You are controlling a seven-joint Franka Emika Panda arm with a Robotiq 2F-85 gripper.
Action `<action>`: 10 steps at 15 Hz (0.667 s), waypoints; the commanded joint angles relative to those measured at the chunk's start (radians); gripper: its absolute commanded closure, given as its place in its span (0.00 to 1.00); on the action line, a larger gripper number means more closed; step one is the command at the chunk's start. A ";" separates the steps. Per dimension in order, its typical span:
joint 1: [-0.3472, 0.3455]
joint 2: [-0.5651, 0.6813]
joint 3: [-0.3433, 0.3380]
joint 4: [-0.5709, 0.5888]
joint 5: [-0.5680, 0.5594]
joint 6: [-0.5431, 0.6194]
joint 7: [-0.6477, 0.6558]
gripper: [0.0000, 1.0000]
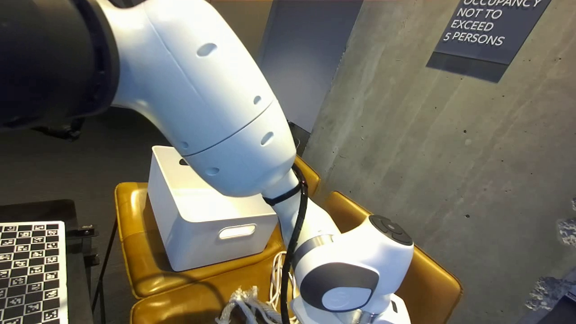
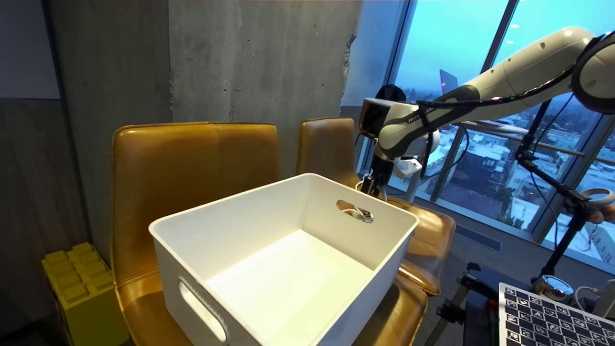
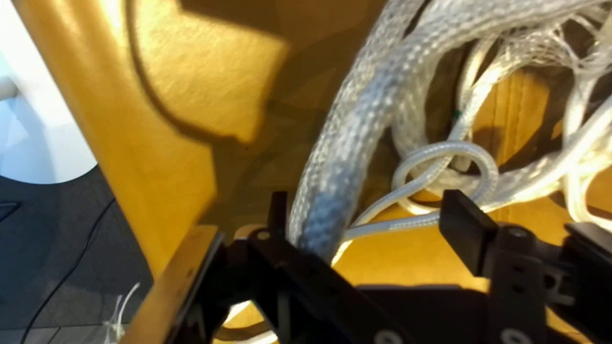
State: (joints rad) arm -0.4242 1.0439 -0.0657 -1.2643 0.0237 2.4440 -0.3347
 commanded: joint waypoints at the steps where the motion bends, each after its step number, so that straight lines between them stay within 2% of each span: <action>1: 0.014 -0.019 0.005 -0.019 0.009 -0.007 0.032 0.49; 7: 0.040 -0.088 0.000 -0.050 0.001 -0.016 0.049 0.95; 8: 0.048 -0.110 -0.002 -0.059 -0.002 -0.019 0.052 0.99; 10: 0.070 -0.181 -0.004 -0.097 -0.005 -0.025 0.056 1.00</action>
State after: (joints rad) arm -0.3827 0.9808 -0.0660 -1.2784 0.0240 2.4427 -0.3005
